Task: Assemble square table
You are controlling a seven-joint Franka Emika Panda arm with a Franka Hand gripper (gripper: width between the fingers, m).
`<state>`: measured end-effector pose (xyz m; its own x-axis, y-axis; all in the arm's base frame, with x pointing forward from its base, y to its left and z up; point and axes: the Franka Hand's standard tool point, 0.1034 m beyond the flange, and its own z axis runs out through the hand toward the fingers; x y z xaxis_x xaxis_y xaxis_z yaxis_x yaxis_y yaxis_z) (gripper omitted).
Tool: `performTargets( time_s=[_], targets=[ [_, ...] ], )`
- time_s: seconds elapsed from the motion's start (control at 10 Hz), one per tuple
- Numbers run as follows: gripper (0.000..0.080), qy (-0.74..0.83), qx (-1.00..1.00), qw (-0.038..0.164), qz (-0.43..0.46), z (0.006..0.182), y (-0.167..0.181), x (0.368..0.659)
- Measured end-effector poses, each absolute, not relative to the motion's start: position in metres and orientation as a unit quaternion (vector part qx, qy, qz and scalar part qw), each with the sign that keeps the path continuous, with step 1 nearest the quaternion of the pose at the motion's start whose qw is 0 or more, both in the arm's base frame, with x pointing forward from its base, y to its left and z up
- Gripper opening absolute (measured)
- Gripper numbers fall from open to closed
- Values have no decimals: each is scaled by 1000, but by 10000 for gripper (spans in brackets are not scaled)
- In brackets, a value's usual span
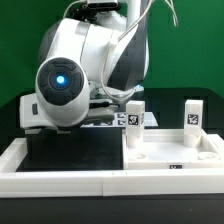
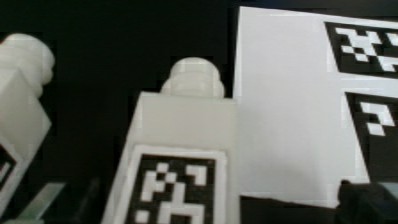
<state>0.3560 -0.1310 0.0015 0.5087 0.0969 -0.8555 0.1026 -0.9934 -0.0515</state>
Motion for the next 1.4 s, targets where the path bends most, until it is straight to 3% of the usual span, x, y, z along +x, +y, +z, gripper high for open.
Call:
performTargets(
  time_s=[0.1,0.2,0.4,1.0,1.4],
  targets=[
    [522,57,868,3,-493,2,-131,356],
    [522,58,868,4,-492,2,-130,357],
    [282,59,868,4,-492,2,-129,357],
    [283,45,866,-5,-498,7,-127,356],
    [284,28,856,-12,-516,60,-108,365]
  ],
)
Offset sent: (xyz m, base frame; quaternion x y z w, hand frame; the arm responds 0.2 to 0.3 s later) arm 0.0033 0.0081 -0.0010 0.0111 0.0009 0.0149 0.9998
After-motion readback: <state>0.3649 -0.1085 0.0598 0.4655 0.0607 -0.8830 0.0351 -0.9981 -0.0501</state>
